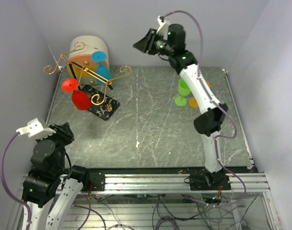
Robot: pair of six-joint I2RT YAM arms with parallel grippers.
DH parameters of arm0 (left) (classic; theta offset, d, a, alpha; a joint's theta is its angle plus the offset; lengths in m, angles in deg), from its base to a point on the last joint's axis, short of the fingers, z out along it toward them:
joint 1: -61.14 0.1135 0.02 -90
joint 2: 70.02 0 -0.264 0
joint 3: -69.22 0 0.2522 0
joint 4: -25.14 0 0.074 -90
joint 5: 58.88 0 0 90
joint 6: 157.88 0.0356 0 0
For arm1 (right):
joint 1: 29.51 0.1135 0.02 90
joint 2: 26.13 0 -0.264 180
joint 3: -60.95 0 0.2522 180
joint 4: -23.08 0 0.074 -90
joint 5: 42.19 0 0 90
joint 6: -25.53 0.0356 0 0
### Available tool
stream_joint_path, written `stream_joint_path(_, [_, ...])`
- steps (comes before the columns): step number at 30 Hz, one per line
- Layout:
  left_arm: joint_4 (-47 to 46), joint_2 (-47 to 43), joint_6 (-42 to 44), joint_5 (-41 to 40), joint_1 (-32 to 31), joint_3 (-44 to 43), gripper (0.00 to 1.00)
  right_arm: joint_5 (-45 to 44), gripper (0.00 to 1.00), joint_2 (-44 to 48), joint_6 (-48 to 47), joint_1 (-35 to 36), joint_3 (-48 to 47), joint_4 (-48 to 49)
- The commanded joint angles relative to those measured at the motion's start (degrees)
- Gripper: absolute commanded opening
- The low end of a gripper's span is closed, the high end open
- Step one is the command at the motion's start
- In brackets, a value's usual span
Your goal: Take the wine glass off the wine glass rack
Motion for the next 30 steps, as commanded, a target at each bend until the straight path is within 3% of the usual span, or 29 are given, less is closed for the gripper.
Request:
stream_joint_path(1, [0.04,-4.18,-1.49,-4.18,-0.10,-0.27,0.41,7.94,0.34,-5.04,6.55,1.83,-1.55,18.40])
stream_joint_path(8, [0.65,-4.04,-2.13,-5.50,-0.10,-0.46,0.41,8.56,0.34,-11.03,9.83,1.89,-5.20,24.67])
stream_joint_path(12, [-1.99,-2.30,-0.06,-4.16,-0.08,-0.40,0.42,6.84,0.34,-4.65,3.28,3.05,2.76,21.42])
stream_joint_path(16, [-14.02,4.23,2.55,1.23,-0.15,-3.08,0.53,1.11,0.34,6.63,-6.70,4.59,12.31,15.37])
stream_joint_path(19, [-19.97,17.68,2.22,6.04,-0.09,-15.00,0.57,-3.06,0.34,18.51,-10.69,4.94,23.98,14.78])
stream_joint_path(22, [-17.65,36.18,1.87,9.88,-0.09,-31.44,0.58,-6.30,0.34,31.39,-13.13,5.71,37.25,16.16])
stream_joint_path(26, [-16.31,53.27,1.93,13.42,0.38,-50.24,0.61,-8.24,0.34,44.27,-13.78,6.01,51.52,16.17])
stream_joint_path(30, [-13.52,67.93,-5.04,29.30,7.63,-64.12,0.62,-8.92,0.34,52.86,-13.80,6.19,59.79,13.77])
